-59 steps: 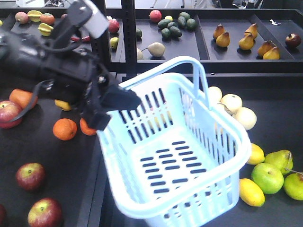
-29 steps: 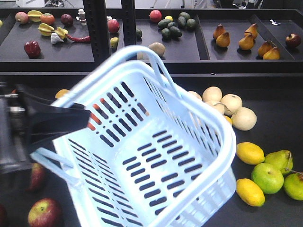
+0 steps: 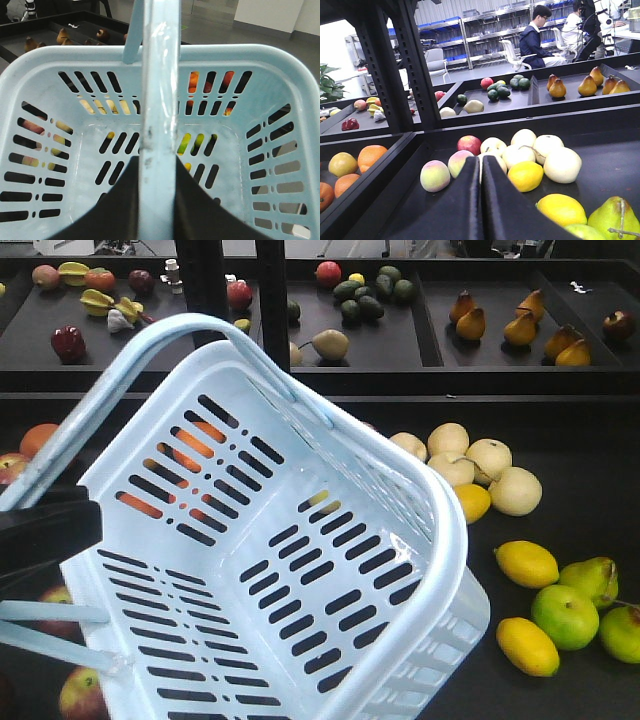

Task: Pick three apples into basket with both arms
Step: 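Lift the light-blue basket by its handle with the left gripper, then hold the basket in the left gripper while the base backs away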

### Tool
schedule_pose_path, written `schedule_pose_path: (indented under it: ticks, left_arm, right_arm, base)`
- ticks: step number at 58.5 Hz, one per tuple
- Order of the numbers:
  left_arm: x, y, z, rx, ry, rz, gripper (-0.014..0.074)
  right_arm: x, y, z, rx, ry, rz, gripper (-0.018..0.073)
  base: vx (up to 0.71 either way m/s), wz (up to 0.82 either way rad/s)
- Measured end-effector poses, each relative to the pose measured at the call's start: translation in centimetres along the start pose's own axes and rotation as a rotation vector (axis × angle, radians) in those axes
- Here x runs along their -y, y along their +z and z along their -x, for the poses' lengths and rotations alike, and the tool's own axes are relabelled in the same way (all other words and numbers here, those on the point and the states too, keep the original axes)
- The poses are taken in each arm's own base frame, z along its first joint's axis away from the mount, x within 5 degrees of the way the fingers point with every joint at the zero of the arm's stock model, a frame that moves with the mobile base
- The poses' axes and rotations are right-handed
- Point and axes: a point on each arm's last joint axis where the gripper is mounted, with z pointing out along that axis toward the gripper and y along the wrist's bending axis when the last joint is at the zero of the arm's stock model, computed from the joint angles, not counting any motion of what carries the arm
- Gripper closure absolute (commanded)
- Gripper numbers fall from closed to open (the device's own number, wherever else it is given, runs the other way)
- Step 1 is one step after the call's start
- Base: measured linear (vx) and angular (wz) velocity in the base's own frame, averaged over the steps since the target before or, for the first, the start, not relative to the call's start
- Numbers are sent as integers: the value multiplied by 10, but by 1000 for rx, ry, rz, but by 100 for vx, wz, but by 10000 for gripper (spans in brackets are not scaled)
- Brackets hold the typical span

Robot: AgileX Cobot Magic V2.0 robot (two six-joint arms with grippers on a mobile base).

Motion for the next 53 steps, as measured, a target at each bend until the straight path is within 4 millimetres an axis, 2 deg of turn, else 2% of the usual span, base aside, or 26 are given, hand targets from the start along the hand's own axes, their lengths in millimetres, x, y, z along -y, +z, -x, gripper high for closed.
schedule_pose_path:
  ticks: [53]
  left_arm:
    - [0, 0, 0, 0, 0, 0, 602]
  right_arm:
    - [0, 0, 0, 0, 0, 0, 564]
  base:
    - [0, 0]
